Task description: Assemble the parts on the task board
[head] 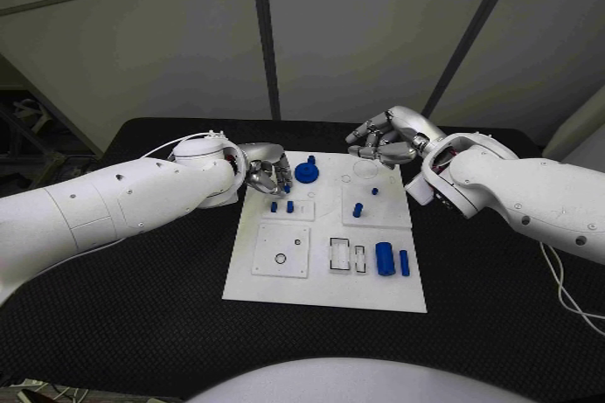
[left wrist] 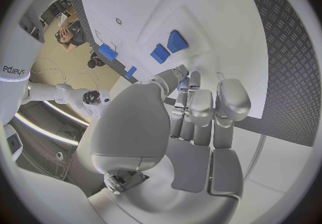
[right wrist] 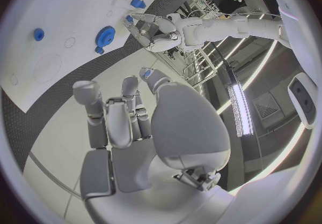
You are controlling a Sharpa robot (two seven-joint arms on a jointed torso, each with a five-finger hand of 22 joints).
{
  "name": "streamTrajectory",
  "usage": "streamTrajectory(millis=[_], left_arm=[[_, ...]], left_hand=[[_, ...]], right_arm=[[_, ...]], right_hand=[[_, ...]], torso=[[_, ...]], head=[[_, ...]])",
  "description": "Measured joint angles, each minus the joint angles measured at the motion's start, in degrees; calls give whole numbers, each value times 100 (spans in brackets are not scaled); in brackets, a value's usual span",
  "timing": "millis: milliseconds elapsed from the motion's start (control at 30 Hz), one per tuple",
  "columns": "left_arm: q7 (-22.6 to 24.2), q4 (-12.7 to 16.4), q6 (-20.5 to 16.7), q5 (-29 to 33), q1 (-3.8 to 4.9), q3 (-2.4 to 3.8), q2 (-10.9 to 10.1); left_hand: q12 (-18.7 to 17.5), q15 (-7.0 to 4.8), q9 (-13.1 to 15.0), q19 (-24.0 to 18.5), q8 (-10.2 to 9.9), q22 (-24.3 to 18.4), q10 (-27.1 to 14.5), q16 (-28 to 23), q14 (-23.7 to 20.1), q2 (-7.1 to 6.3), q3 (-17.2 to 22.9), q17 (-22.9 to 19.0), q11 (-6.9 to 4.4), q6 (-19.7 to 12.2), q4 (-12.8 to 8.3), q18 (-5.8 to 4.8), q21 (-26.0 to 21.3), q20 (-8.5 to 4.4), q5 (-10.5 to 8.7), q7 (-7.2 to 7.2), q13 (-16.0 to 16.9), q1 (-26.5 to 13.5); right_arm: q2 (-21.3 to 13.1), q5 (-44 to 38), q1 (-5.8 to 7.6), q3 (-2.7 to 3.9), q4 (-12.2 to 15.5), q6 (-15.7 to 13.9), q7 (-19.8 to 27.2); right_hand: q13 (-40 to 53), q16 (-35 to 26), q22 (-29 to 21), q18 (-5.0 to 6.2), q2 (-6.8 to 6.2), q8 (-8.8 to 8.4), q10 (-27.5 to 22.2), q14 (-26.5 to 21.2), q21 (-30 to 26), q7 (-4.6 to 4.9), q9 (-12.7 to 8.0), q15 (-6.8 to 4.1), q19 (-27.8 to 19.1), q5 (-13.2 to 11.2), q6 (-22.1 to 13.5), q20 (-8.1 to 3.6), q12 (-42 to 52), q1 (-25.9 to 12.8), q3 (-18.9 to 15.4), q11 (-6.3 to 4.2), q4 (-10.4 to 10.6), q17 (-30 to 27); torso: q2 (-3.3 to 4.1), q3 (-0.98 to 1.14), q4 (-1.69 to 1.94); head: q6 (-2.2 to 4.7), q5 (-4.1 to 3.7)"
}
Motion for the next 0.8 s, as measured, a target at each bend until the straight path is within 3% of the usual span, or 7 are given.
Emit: streamTrajectory(millis=[333, 533, 700, 800], left_arm=[[-1, 0, 19, 0, -2, -1, -5], [-2, 14, 16, 0, -2, -2, -56], [-3, 72, -13, 2, -4, 0, -191], [-6, 130, -43, 19, -13, 57, -297]], left_hand=[[-44, 0, -50, -10, -105, 11, 19, 0, 0, 1, 24, -24, 22, -101, -24, 0, 0, 10, 0, 20, 6, 2], [-90, 5, -101, -10, -187, 12, 9, 0, -5, -28, 38, -55, 33, -223, -39, 0, -45, 9, 0, 22, 6, -28], [-177, 28, -159, -30, -250, -5, 2, 0, -69, -60, 54, -134, 41, -421, -55, 0, -113, 31, 0, 27, 6, -58], [-200, 29, -180, -50, -264, -15, -39, 0, -70, -89, 55, -172, 66, -438, -55, 1, -136, 50, 0, 9, 5, -28]], right_arm=[[0, -4, 0, 0, -17, 7, -7], [-10, -95, 0, 0, -85, 28, -35], [-71, -320, 0, 0, -155, 61, -65], [-129, -548, 0, -1, -191, 88, -98]], right_hand=[[-225, 0, -7, 0, 0, -21, -59, 0, -23, -1, 0, 0, 0, 0, -1, 0, -192, 0, 0, 10, 0, -14], [-1064, -218, -148, 0, -102, -38, -402, 0, -160, -1, 0, 0, -66, -55, -2, 0, -1175, 102, 214, 9, -1, -239], [-1960, -329, -292, 0, -170, -38, -588, 0, -257, 53, 36, 0, -167, -237, 136, 21, -2317, 252, 440, 92, -108, -377], [-2358, -369, -321, 0, -187, -38, -605, -4, -286, 86, 37, 47, -187, -314, 183, 40, -2790, 296, 510, 113, -178, -400]], torso=[[2, 1, 1], [1, 1, 1], [-2, 0, 1], [-3, -2, 2]], head=[[-12, 2], [-13, -3], [-4, -3], [4, -3]])
